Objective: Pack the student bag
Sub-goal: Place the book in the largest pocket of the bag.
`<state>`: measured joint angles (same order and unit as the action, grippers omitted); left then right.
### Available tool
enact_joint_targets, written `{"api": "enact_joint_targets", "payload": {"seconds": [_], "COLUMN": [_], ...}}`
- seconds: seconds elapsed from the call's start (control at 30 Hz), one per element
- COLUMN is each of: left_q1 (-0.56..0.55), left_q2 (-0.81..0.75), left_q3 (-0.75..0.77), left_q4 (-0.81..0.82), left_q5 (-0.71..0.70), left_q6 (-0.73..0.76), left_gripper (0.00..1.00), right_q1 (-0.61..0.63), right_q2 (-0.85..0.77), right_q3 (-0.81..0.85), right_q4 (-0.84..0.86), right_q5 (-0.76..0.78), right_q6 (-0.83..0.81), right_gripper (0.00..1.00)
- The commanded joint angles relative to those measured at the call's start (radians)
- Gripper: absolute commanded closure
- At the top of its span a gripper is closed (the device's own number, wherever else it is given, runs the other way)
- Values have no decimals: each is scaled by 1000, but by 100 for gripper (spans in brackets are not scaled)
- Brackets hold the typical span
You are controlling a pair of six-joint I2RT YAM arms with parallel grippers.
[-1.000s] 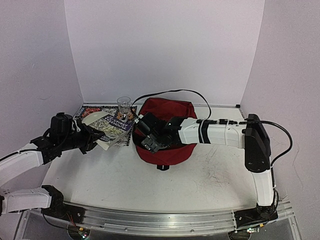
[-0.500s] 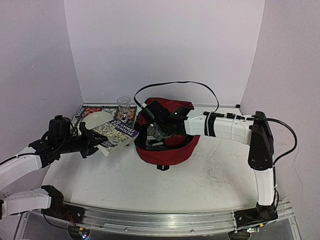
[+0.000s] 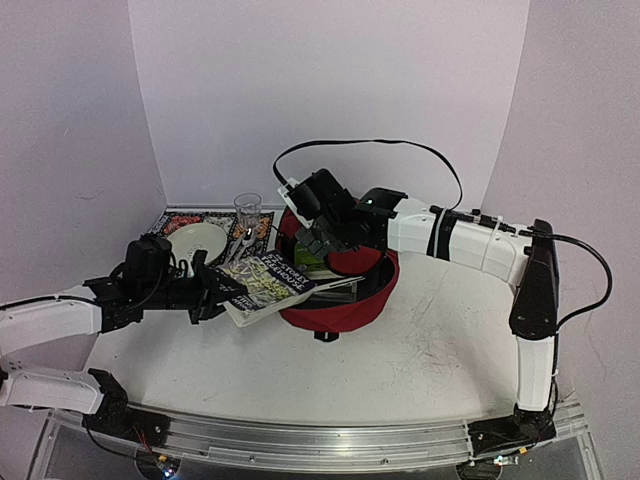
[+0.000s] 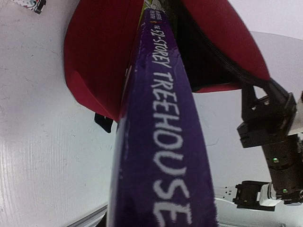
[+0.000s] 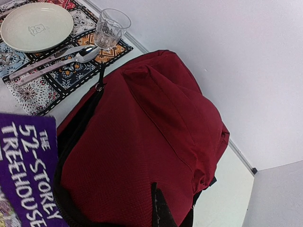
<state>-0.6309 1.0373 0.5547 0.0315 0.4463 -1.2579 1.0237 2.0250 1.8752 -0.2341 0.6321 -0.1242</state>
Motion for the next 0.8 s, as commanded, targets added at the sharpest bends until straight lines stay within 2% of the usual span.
{"api": "enact_joint_targets", "payload": {"seconds": [0.0, 0.17, 0.33, 0.6, 0.77], "left_q1": [-50, -61, -88, -145, -201], "left_q2": [40, 110, 195, 375, 348], "left_q3": [105, 107, 144, 197, 220], "left_q4": [145, 275, 361, 529, 559], "left_q5": [-77, -129, -251, -330, -360], "left_q6": [2, -46, -36, -99, -128], "left_gripper": [100, 100, 100, 100, 100], "right_q1": [10, 9, 9, 10, 10], "right_q2": [-91, -107, -124, -131, -138], "right_q3": [53, 42, 26, 28, 21], "right_q4": [4, 2, -2, -28, -39], "right_q5": [-31, -75, -99, -150, -144], "right_q6": [13, 39, 52, 80, 80], "right_gripper": [100, 100, 100, 100, 100]}}
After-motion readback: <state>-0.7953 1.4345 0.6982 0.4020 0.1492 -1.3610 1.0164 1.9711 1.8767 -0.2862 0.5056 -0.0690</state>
